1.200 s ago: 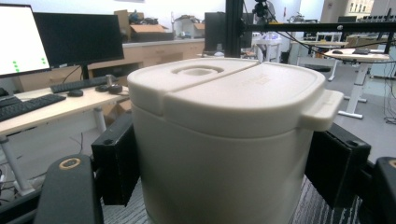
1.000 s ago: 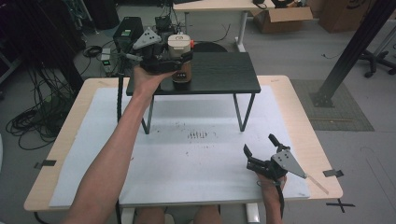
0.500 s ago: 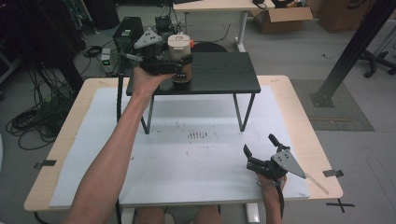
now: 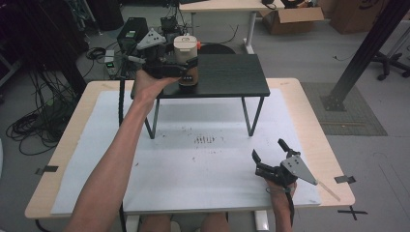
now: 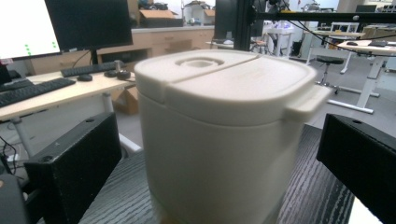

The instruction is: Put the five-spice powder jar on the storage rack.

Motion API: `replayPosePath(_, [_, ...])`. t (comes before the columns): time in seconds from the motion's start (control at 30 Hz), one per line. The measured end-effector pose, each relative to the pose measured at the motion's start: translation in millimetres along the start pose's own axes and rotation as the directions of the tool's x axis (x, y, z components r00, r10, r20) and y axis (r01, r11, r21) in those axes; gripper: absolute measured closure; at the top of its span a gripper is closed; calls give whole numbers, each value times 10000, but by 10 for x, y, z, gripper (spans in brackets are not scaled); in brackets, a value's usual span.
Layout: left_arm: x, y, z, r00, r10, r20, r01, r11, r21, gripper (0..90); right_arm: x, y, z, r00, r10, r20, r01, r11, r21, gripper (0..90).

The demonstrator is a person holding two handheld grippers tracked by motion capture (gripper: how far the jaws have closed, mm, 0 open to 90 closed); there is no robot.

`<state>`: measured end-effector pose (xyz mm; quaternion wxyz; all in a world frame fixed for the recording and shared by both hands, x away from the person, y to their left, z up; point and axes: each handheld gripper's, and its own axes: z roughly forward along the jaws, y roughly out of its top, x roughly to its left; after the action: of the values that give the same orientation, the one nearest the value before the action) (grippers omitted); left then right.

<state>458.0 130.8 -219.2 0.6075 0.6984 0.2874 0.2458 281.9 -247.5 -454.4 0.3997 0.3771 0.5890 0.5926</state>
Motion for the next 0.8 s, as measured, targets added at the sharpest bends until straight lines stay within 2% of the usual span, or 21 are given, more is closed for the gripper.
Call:
replayPosePath(0.2, [3, 51, -135, 9999, 69, -102, -71, 9999, -142, 2, 1, 0, -1, 10000, 4, 1, -4, 10000, -3, 19])
replayPosePath(0.47, [-33, 88, -326, 9997, 245, 39, -244, 9995, -202, 2, 2, 0, 0, 10000, 2, -2, -2, 10000, -2, 20])
replayPosePath(0.8, [-58, -25, -552, 9998, 203, 35, -203, 9996, -217, 3, 3, 0, 1, 10000, -5, 4, 5, 10000, 9, 20])
